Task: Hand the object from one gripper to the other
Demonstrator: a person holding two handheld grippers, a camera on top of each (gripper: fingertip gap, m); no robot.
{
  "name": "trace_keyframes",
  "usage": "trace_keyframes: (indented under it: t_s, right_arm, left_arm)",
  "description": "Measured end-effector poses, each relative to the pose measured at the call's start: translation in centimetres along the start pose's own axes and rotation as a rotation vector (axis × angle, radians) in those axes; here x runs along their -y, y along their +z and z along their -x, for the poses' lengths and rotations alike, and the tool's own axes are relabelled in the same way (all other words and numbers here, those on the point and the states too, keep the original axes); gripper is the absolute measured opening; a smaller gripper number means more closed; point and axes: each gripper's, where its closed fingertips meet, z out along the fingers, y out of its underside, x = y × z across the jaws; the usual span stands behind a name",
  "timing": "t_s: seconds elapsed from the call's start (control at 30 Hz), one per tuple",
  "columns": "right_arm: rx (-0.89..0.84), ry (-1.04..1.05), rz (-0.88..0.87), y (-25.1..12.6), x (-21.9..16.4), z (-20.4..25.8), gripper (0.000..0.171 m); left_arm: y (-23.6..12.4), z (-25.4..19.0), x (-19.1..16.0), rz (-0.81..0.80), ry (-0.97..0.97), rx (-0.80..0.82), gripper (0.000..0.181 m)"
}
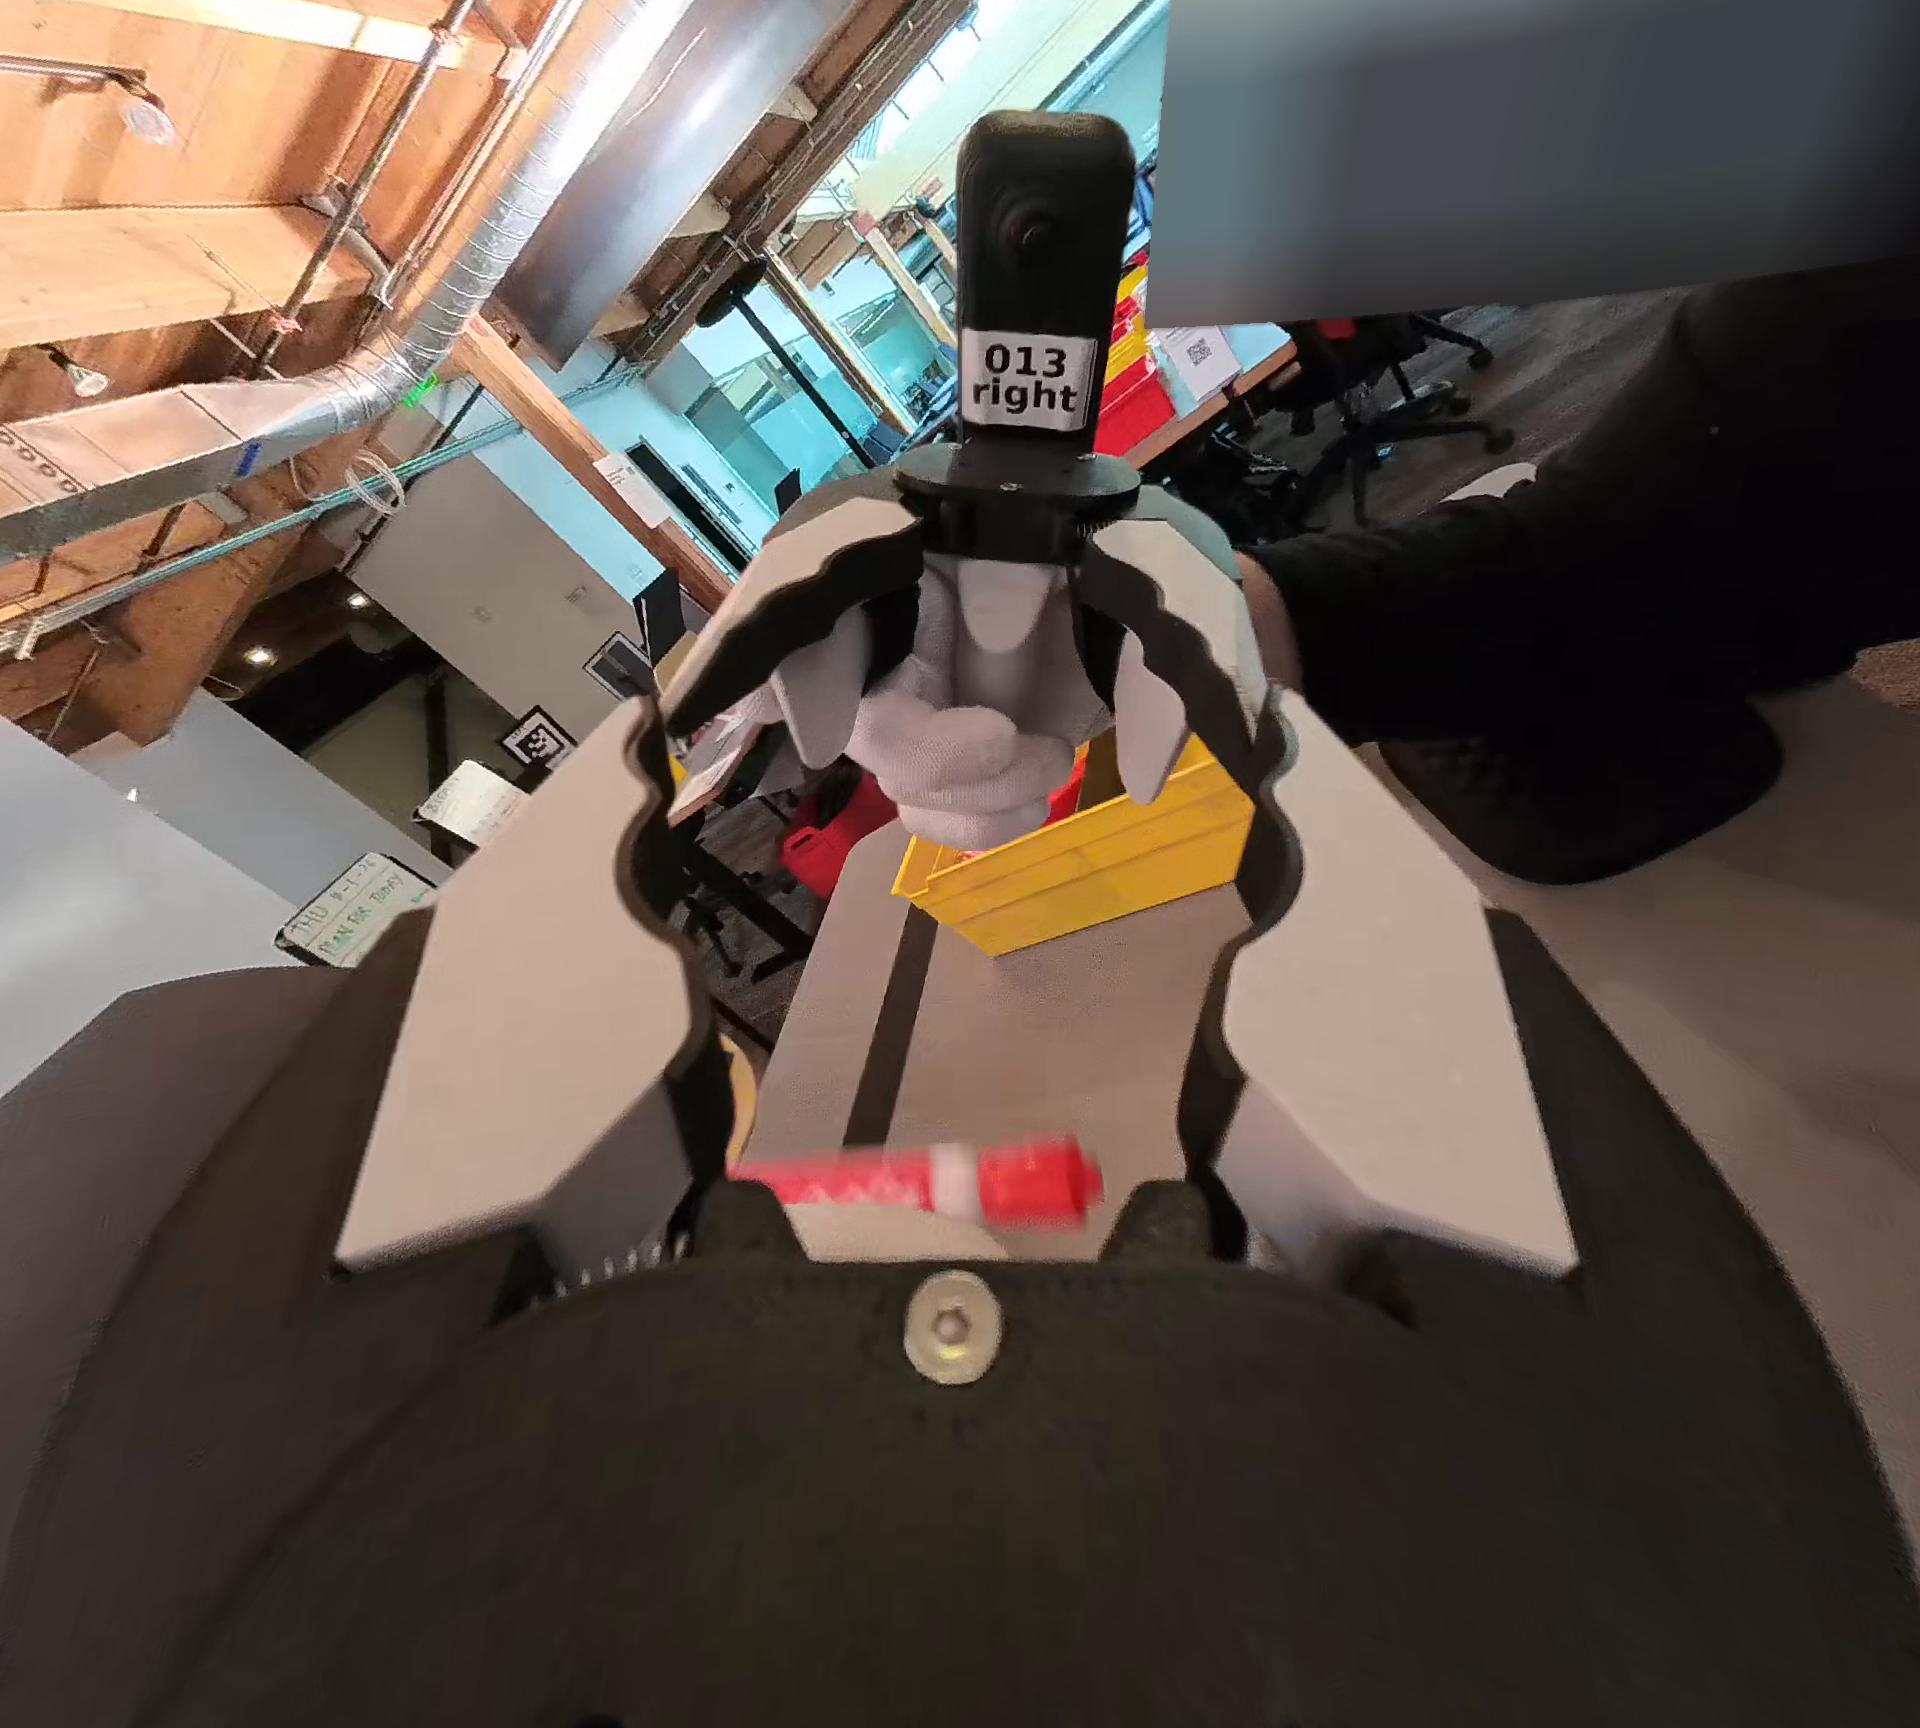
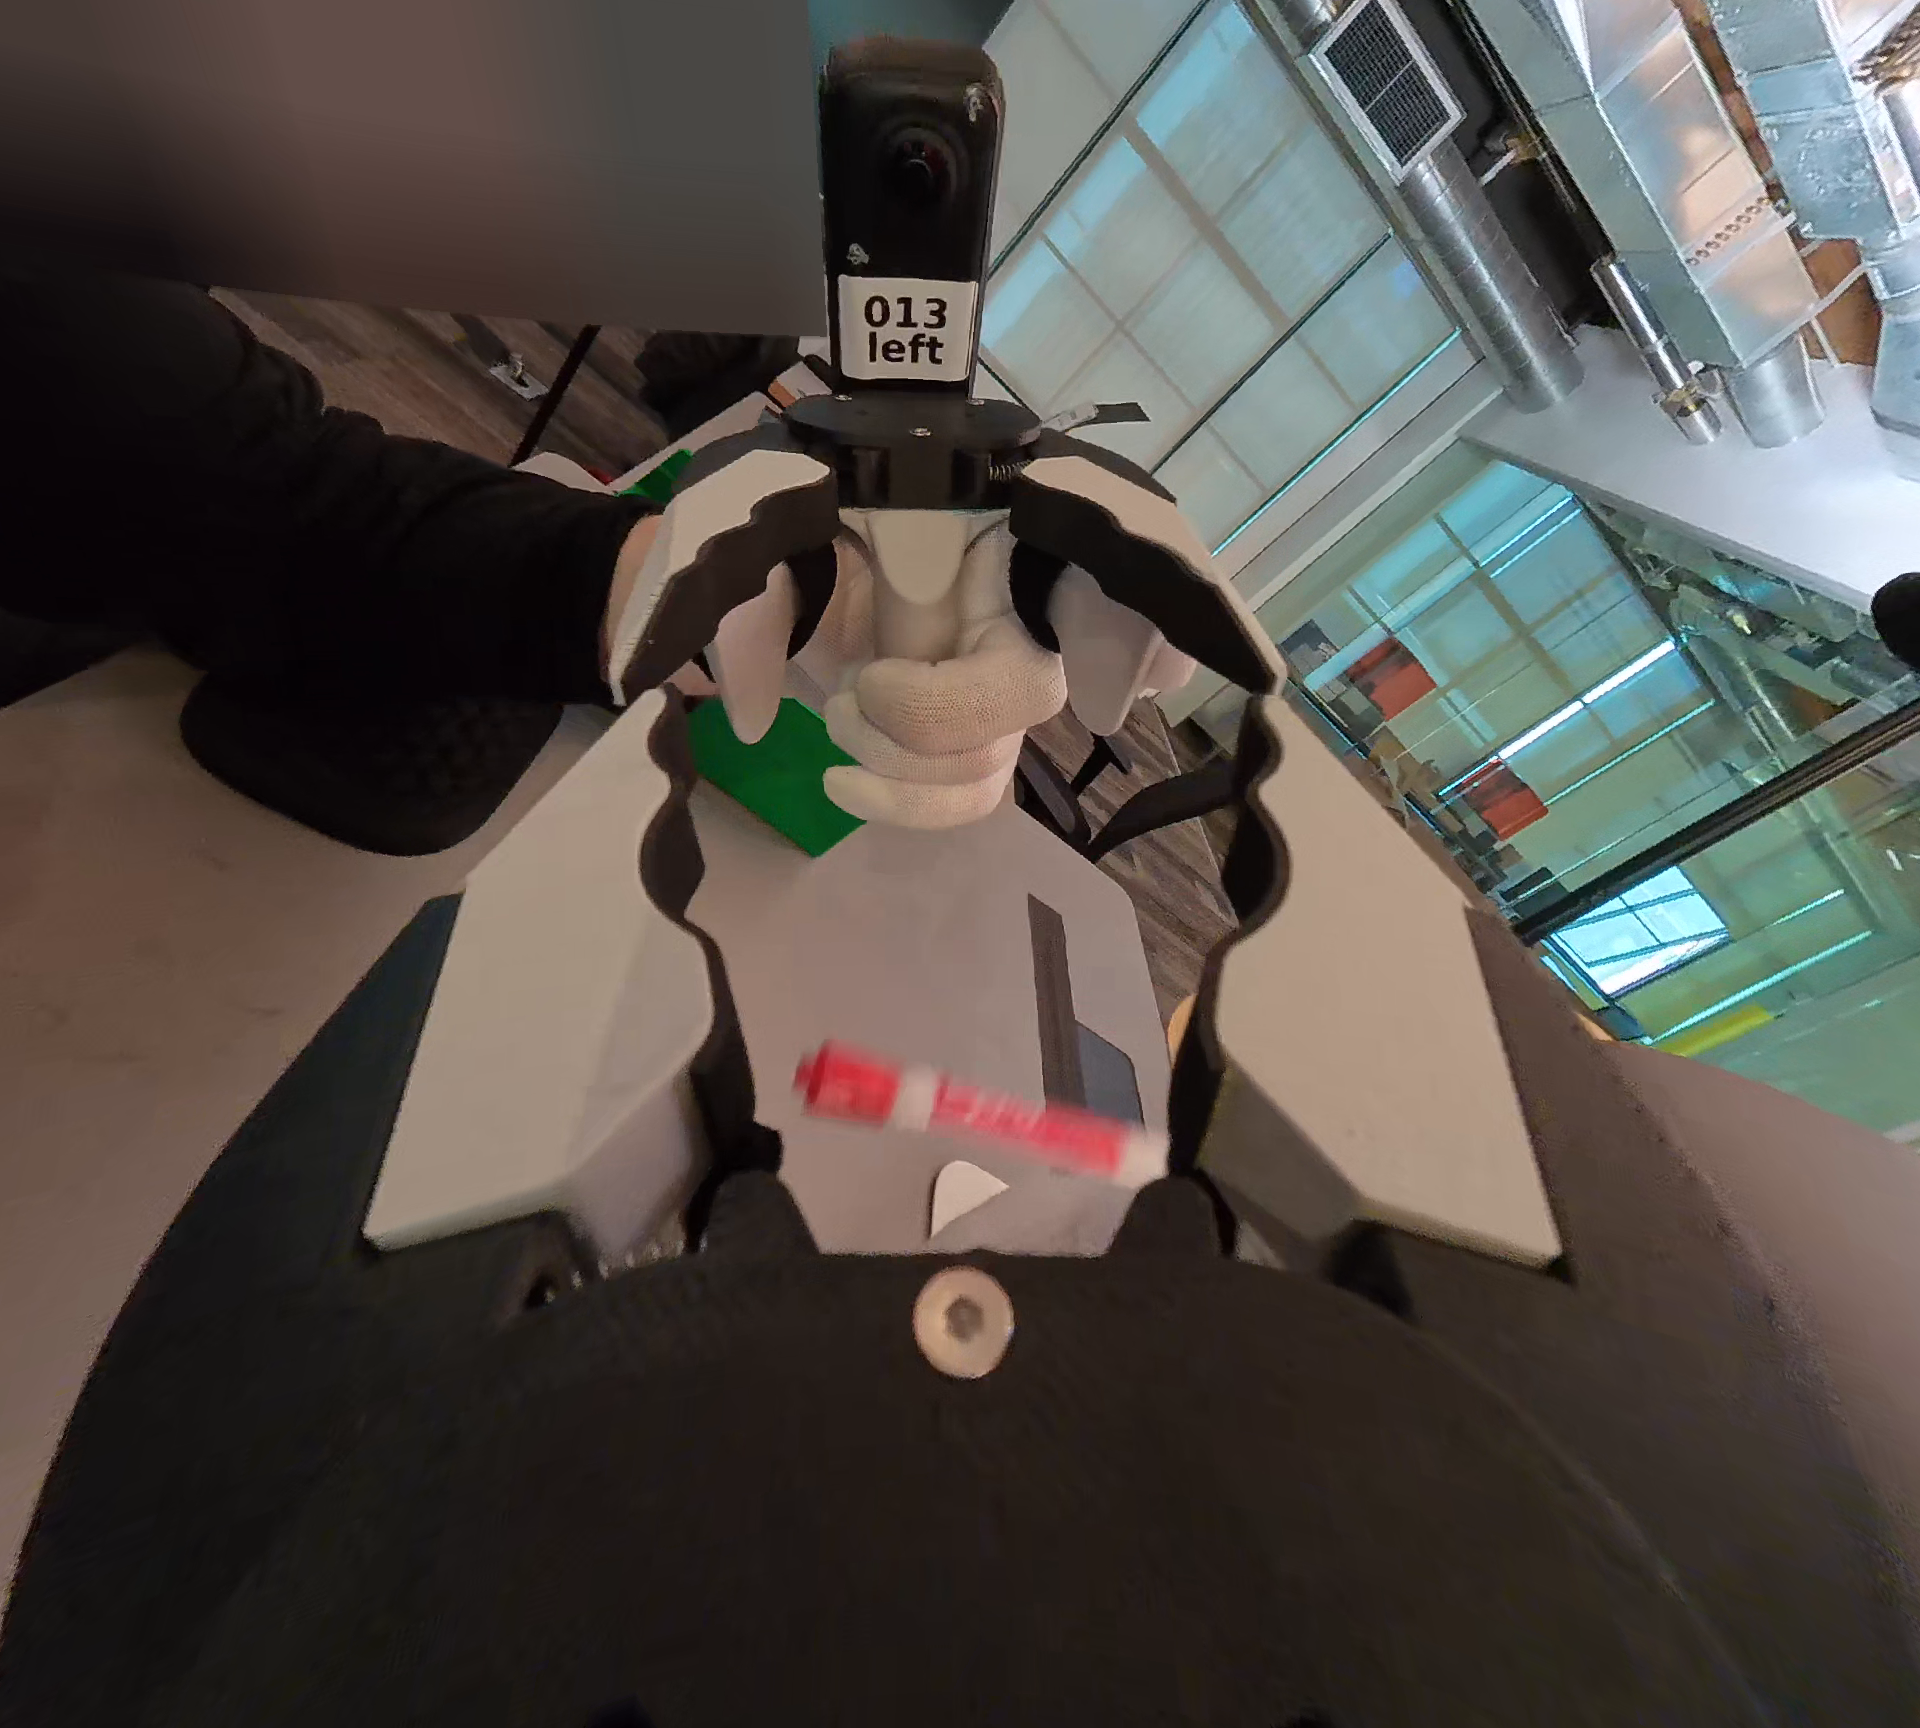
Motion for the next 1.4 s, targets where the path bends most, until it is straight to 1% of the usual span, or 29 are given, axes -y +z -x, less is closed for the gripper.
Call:
trace_keyframes:
  t_s: [0.03, 0.1, 0.13, 0.23, 0.33, 0.4, 0.47, 0.5, 0.53, 0.57, 0.63, 0.7, 0.77, 0.87, 0.97, 1.1, 1.23, 1.33, 1.4]
  right_arm:
    - [-0.006, 0.021, 0.001, -0.1, -0.2, -0.3, 0.101]
    - [0.028, 0.062, -0.006, -0.3, -0.2, 0.0, 0.098]
    - [0.025, 0.067, 0.002, -0.3, -0.4, -0.1, 0.098]
    - [0.005, 0.083, 0.014, -0.3, -1.3, -0.6, 0.099]
    - [-0.034, 0.109, 0.023, -0.7, -2.2, -1.8, 0.096]
    - [-0.062, 0.104, 0.056, -1.2, -2.8, -2.5, 0.090]
    - [-0.074, 0.090, 0.114, -1.7, -4.0, -3.0, 0.090]
    - [-0.089, 0.081, 0.151, -2.0, -4.7, -3.3, 0.090]
    - [-0.102, 0.072, 0.194, -2.2, -5.7, -3.7, 0.090]
    - [-0.107, 0.073, 0.233, -2.4, -6.6, -3.9, 0.091]
    - [-0.106, 0.096, 0.251, -2.5, -7.7, -4.0, 0.092]
    - [-0.096, 0.116, 0.248, -2.3, -8.2, -3.9, 0.091]
    - [-0.088, 0.110, 0.270, -2.1, -8.8, -3.7, 0.092]
    - [-0.077, 0.107, 0.281, -2.1, -9.2, -3.5, 0.093]
    - [-0.070, 0.133, 0.265, -2.1, -9.5, -3.5, 0.093]
    - [-0.051, 0.164, 0.253, -1.8, -10.0, -3.2, 0.093]
    - [-0.028, 0.156, 0.271, -1.3, -10.2, -2.5, 0.094]
    - [-0.018, 0.142, 0.279, -1.0, -10.0, -2.2, 0.094]
    - [-0.018, 0.141, 0.275, -1.0, -9.8, -2.2, 0.094]
  left_arm:
    - [-0.1, 0.1, 0.0, -0.001, -0.001, 0.002, 0.104]
    - [-0.4, 0.2, 0.1, -0.020, -0.015, -0.003, 0.081]
    - [-0.5, 0.2, -0.1, -0.013, -0.017, -0.007, 0.074]
    - [-0.9, 0.8, -1.6, 0.046, -0.036, -0.004, 0.073]
    - [-1.0, 2.1, -6.4, 0.234, -0.072, 0.033, 0.076]
    - [-1.1, 2.2, -10.1, 0.333, -0.125, 0.012, 0.073]
    - [-0.9, 1.3, -13.9, 0.438, -0.166, -0.036, 0.080]
    - [-0.9, 0.6, -16.2, 0.515, -0.170, -0.060, 0.083]
    - [-1.0, -0.1, -18.9, 0.613, -0.168, -0.080, 0.092]
    - [-1.2, -0.8, -21.7, 0.710, -0.163, -0.098, 0.105]
    - [-1.6, -2.7, -26.3, 0.861, -0.141, -0.160, 0.120]
    - [-1.8, -4.4, -29.7, 0.953, -0.147, -0.228, 0.132]
    - [-2.0, -5.0, -32.0, 0.988, -0.187, -0.277, 0.133]
    - [-2.4, -4.6, -33.7, 0.985, -0.221, -0.300, 0.132]
    - [-2.5, -3.5, -34.3, 0.931, -0.264, -0.286, 0.129]
    - [-3.0, -3.9, -35.7, 0.925, -0.343, -0.338, 0.133]
    - [-3.1, -4.4, -35.8, 0.895, -0.412, -0.369, 0.128]
    - [-3.1, -4.7, -35.5, 0.875, -0.417, -0.383, 0.119]
    - [-3.1, -4.7, -35.4, 0.873, -0.416, -0.383, 0.118]
